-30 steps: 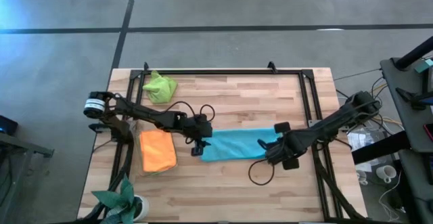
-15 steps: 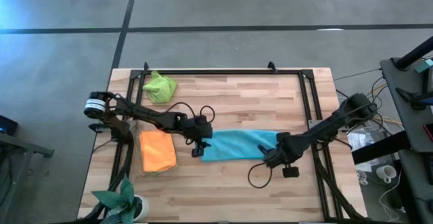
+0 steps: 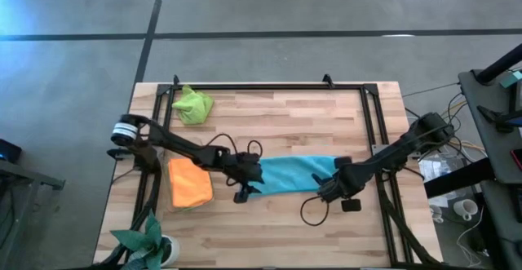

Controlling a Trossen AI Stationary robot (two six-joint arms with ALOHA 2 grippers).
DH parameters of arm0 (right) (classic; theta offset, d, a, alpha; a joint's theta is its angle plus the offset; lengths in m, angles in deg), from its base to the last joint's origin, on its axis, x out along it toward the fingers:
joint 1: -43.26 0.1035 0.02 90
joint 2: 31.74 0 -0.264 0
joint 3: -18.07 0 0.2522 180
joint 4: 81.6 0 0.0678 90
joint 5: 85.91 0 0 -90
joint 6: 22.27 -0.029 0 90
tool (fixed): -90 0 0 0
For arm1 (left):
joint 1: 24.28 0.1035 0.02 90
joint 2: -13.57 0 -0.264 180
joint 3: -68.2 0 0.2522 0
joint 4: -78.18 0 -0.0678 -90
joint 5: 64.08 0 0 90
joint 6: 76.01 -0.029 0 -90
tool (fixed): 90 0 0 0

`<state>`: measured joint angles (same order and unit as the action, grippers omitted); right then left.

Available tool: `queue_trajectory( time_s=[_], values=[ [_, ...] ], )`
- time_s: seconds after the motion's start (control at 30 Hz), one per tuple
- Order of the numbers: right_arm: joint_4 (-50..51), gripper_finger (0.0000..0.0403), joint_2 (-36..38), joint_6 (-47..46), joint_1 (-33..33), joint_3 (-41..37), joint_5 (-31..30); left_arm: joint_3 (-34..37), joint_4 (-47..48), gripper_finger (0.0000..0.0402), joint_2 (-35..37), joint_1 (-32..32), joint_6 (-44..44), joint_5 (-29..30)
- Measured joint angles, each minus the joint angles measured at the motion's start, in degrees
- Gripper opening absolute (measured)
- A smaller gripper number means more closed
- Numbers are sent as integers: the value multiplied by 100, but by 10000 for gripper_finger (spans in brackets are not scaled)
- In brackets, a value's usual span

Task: Fold microfiber towels
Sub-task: Fold the blue microfiber towel on the table

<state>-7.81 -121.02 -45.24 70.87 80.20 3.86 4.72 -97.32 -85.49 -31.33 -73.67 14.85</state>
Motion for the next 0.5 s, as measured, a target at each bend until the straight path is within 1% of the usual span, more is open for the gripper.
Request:
queue_trajectory(
  time_s=[0.07,0.17,0.23,0.3,0.37,0.4,0.5],
  values=[
    [400,62,3,-42,0,165,-106,-84,-122,164,-126,-13,162,1],
    [995,94,74,-62,-1,452,-427,-166,-180,164,-320,-8,183,5],
    [1123,111,150,-62,-4,538,-687,-181,-377,164,-467,-9,185,3],
    [1022,124,234,-58,-41,530,-1188,-179,-536,164,-599,-17,186,-127],
    [701,128,284,-50,-193,409,-1732,-179,-654,164,-718,-18,186,-322],
    [467,128,284,-5,-325,315,-1851,-179,-668,164,-780,-20,185,-382],
    [-265,120,284,203,-727,-52,-1888,-163,-665,164,-886,-22,185,-496]
  ],
)
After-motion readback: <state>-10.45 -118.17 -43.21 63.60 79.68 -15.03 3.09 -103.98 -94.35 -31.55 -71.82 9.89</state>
